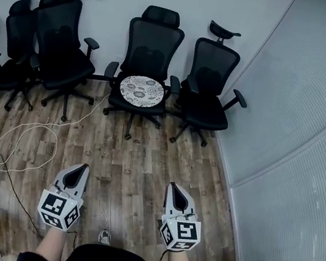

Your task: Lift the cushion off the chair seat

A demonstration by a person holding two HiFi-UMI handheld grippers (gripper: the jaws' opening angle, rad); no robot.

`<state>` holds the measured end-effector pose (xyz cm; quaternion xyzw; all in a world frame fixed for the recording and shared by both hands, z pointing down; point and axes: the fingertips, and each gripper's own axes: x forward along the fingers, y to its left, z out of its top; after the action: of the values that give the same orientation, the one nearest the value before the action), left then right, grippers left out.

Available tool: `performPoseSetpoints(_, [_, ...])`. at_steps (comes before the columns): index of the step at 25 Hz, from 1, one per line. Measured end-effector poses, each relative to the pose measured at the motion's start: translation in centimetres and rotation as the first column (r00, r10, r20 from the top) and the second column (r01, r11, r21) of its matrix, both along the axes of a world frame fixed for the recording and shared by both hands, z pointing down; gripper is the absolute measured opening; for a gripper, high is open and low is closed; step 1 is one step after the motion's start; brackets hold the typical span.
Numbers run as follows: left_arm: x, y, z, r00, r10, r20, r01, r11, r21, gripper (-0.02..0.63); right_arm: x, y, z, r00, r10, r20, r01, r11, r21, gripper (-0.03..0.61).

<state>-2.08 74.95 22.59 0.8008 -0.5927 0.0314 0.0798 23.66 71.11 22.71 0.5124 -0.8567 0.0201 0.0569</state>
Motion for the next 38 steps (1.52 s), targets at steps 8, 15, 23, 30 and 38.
performPoseSetpoints(8, [-0.5, -3.0, 0.7, 1.000, 0.030, -0.004, -0.030, 0.999, -0.012, 0.011, -0.5, -2.2, 0.8, 1.000, 0.026, 0.001, -0.026, 0.999, -0.020, 0.017])
performPoseSetpoints(15, [-1.1, -7.1, 1.2, 1.000, 0.013, -0.015, -0.013, 1.000, -0.026, 0.011, -1.0, -6.7, 0.8, 1.000, 0.011, -0.006, -0.011, 1.000, -0.023, 0.017])
performPoseSetpoints(23, [-0.4, -13.7, 0.0, 1.000, -0.009, -0.010, 0.009, 1.000, -0.002, 0.011, -0.8, -13.4, 0.2, 1.000, -0.023, -0.009, 0.023, 1.000, -0.012, 0.017])
performPoseSetpoints(30, [0.6, -17.8, -0.2, 1.000, -0.012, -0.002, 0.012, 1.000, 0.006, 0.011, -0.1, -17.8, 0.0, 0.999, -0.037, -0.008, 0.037, 0.999, 0.000, 0.017])
performPoseSetpoints(38, [0.6, -21.2, -0.2, 0.999, -0.044, 0.004, 0.044, 0.999, 0.000, 0.011, -0.1, -22.0, 0.2, 0.998, -0.065, -0.002, 0.064, 0.998, -0.008, 0.017])
